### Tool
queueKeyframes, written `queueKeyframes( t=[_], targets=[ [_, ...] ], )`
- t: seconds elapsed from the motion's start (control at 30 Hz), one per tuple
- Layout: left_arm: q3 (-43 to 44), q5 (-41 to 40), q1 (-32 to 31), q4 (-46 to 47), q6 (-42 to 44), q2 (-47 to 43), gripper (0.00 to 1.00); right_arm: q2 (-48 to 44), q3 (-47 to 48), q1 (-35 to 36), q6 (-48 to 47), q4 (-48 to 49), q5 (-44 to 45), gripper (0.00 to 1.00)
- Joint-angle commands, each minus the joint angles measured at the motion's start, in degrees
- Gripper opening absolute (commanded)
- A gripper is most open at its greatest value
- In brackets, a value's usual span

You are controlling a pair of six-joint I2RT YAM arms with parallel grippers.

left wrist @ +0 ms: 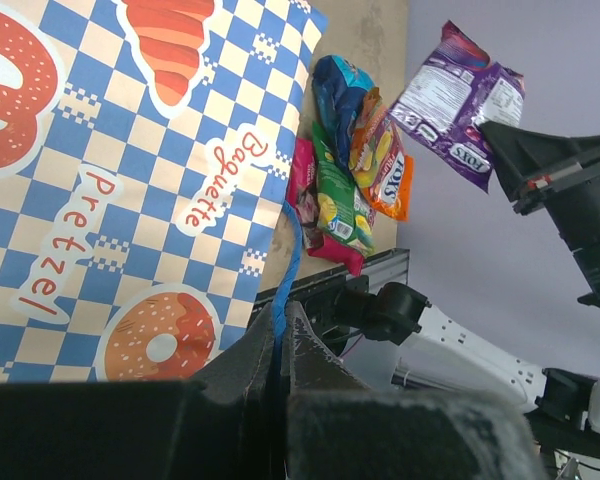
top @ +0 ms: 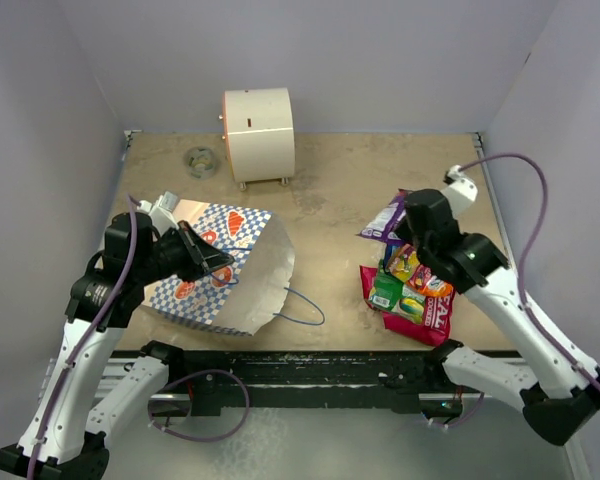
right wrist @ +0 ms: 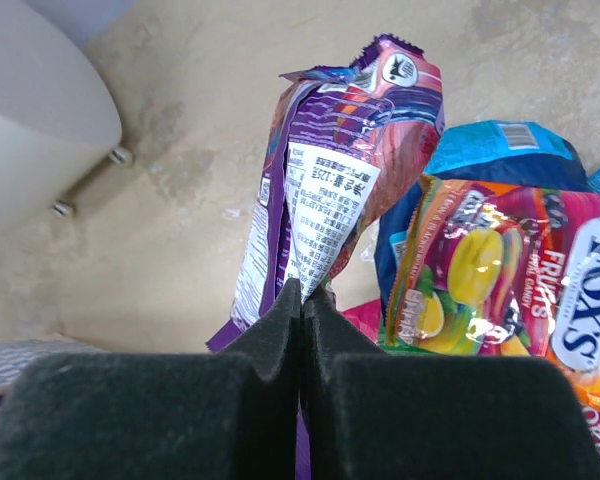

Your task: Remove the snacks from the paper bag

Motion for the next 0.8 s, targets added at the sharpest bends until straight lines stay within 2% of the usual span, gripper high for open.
queueKeyframes(
  t=[0.0,0.1,0.23,0.5,0.57,0.67,0.77],
  targets=[
    [2.3,-1.3,-0.1,1.6,0.0,0.0,0.00,-7.9,-2.7,-4.9,7.4,-3.4,-4.2,0.00],
    [2.2,-0.8,-0.1,2.3,-0.1,0.5,0.00,-10.4,-5.5,-5.8,12.7,-8.7,0.5,0.00],
    [2.5,0.3,-0.1,3.4,0.3,1.8,0.00,-10.3,-9.5,-7.4,14.0,-9.2,3.8,0.00],
    [2.5,0.5,-0.1,3.3,0.9,2.3,0.00,-16.0,-21.0,-8.7,25.4,-11.0,3.8,0.00],
    [2.6,0.7,-0.1,3.2,1.1,2.3,0.00,-16.3,-23.3,-8.8,30.0,-14.7,3.8,0.00],
    [2.8,0.6,-0.1,2.8,1.1,2.2,0.00,-15.8,-25.8,-8.8,31.6,-15.1,2.2,0.00],
    [2.6,0.3,-0.1,2.5,1.2,2.0,0.00,-14.2,-27.7,-8.9,34.0,-15.5,0.0,0.05]
  ],
)
